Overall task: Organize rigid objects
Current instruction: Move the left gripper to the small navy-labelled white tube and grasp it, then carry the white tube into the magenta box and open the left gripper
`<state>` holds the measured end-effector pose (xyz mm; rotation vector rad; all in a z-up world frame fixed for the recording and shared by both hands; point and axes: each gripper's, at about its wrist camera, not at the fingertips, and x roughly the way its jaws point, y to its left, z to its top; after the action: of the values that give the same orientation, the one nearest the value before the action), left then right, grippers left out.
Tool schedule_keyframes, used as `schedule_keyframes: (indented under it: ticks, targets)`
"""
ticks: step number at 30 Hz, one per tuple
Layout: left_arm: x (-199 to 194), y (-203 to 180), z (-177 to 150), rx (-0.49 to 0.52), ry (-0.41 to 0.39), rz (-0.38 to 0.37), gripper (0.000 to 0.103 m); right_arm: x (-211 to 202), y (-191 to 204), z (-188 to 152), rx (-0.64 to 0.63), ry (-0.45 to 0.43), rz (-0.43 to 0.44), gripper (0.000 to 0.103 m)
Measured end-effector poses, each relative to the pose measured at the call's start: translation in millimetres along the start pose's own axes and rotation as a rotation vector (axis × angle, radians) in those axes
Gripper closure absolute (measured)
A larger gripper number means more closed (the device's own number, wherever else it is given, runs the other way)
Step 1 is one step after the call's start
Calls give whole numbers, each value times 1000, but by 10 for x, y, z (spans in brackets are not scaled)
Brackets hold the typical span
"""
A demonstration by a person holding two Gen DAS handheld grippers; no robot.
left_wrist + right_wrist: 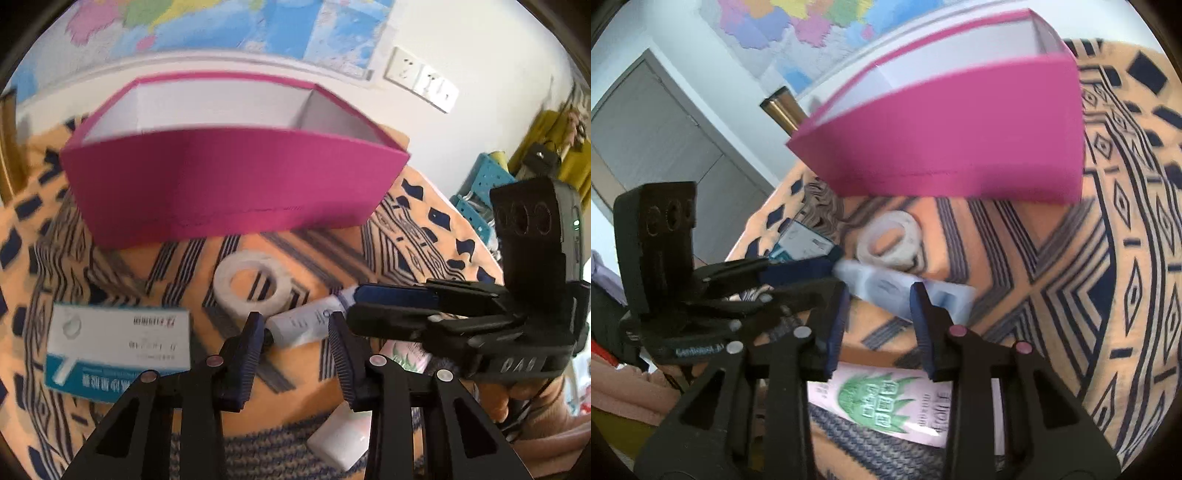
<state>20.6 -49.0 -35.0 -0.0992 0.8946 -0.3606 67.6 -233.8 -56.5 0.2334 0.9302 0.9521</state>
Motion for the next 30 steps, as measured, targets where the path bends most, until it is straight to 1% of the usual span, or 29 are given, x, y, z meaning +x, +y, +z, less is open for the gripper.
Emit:
schedule_keyframes:
  ticks: [2,5,7,8,10,12,15,17,18,19,24,30]
  targets:
    - [2,-37,22,19,-7,20,68,-15,68,33,-43,-7,-52,66]
    - [-8,71,-8,0,4,4,68,-85,-56,33,-11,-17,-75,65]
    - [0,139,-45,-14,15,1,68,-99,-198,4,15,2,-117,65]
    - [19,173,-62,-23,28,2,67,-94,-237,-13,27,10,-123,65]
    - [71,201,-80,-33,53,-7,65,-80,-293,-48,39,27,-122,65]
    - [107,184,-96,-27,58,-13,65,-27,-295,-72,29,45,-135,65]
    - [157,113,-107,-12,68,-28,66,50,-227,-73,-2,48,-142,64]
    - [167,58,-105,4,61,5,67,92,-170,-75,-25,51,-152,61]
    - [176,63,-101,1,63,5,67,103,-155,-73,-32,51,-157,60]
    - [181,69,-98,-7,66,4,67,107,-148,-75,-35,50,-156,57]
    - [164,80,-79,-27,56,10,67,84,-176,-68,-1,27,-133,57]
    - [35,89,19,-43,18,-16,67,-49,-114,-6,-14,-14,-128,57]
